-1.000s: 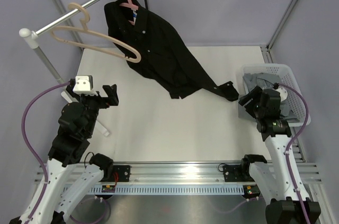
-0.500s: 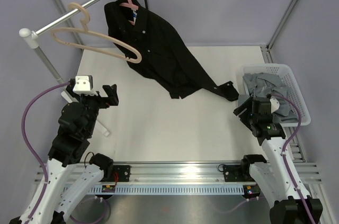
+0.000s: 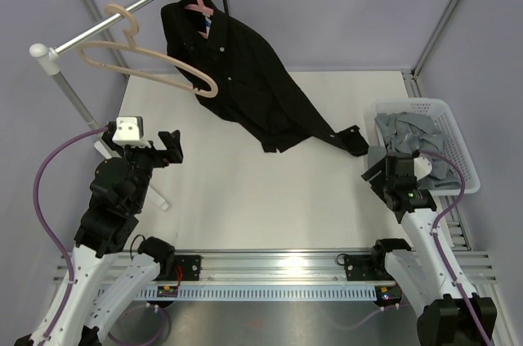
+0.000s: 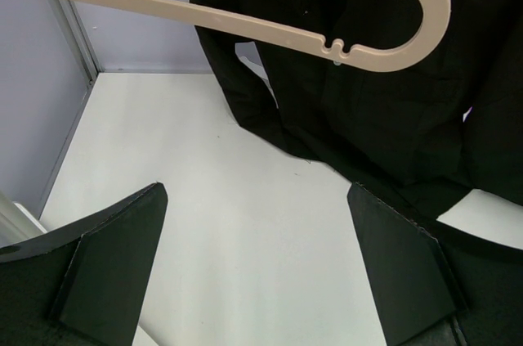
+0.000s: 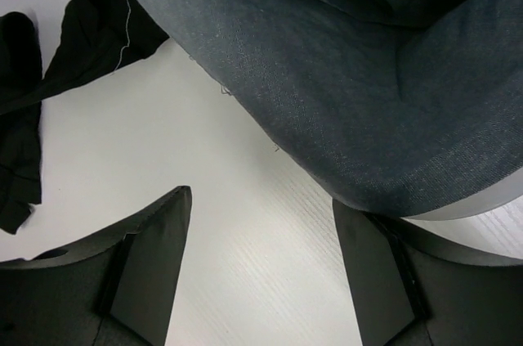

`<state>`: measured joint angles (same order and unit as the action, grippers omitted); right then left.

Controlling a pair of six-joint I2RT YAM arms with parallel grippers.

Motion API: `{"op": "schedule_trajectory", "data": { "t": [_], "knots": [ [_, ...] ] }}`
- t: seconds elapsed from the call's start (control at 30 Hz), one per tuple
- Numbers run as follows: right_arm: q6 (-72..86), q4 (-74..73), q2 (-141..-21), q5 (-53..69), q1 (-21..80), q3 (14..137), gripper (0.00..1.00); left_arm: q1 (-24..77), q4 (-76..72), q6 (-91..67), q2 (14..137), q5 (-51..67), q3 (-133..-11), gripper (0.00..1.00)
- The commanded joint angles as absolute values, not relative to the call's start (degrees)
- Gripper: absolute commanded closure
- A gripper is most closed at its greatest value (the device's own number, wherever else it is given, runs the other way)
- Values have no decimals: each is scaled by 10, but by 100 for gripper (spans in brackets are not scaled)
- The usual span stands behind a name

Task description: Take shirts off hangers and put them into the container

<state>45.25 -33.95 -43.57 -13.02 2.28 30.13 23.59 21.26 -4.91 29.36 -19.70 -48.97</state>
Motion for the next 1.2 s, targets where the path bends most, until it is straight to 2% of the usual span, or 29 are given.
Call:
{"op": "schedule_trajectory", "data": {
  "t": [0.0, 0.13, 0.37, 0.57, 0.6, 0.7, 0.83, 0.93, 1.0, 1.07, 1.17],
  "knots": [
    [468, -305, -452, -165, 28, 299, 22, 235, 185, -46, 292, -195, -484, 1],
    [470, -289, -461, -175, 27, 293, 23, 235, 185, -46, 292, -196, -484, 1],
    [473, -259, -452, -182, 27, 285, 35, 235, 185, -45, 293, -195, -484, 1],
    [475, -238, -448, -176, 27, 278, 59, 235, 185, -46, 293, -193, -483, 1],
    [473, -237, -448, -176, 28, 279, 67, 235, 185, -46, 294, -193, -483, 1],
    [470, -238, -448, -179, 28, 286, 75, 235, 185, -46, 294, -192, -484, 1],
    [466, -238, -455, -190, 27, 294, 90, 235, 185, -46, 293, -192, -484, 1],
    [452, -240, -464, -180, 28, 304, 92, 235, 185, -46, 294, -192, -483, 1],
    [431, -242, -468, -170, 28, 322, 85, 235, 185, -46, 294, -191, -483, 1],
    [378, -270, -483, -161, 30, 347, 73, 235, 185, -46, 293, -191, -483, 1],
    [309, -325, -507, -161, 36, 405, 68, 235, 185, -46, 292, -190, -485, 1]
  ]
}}
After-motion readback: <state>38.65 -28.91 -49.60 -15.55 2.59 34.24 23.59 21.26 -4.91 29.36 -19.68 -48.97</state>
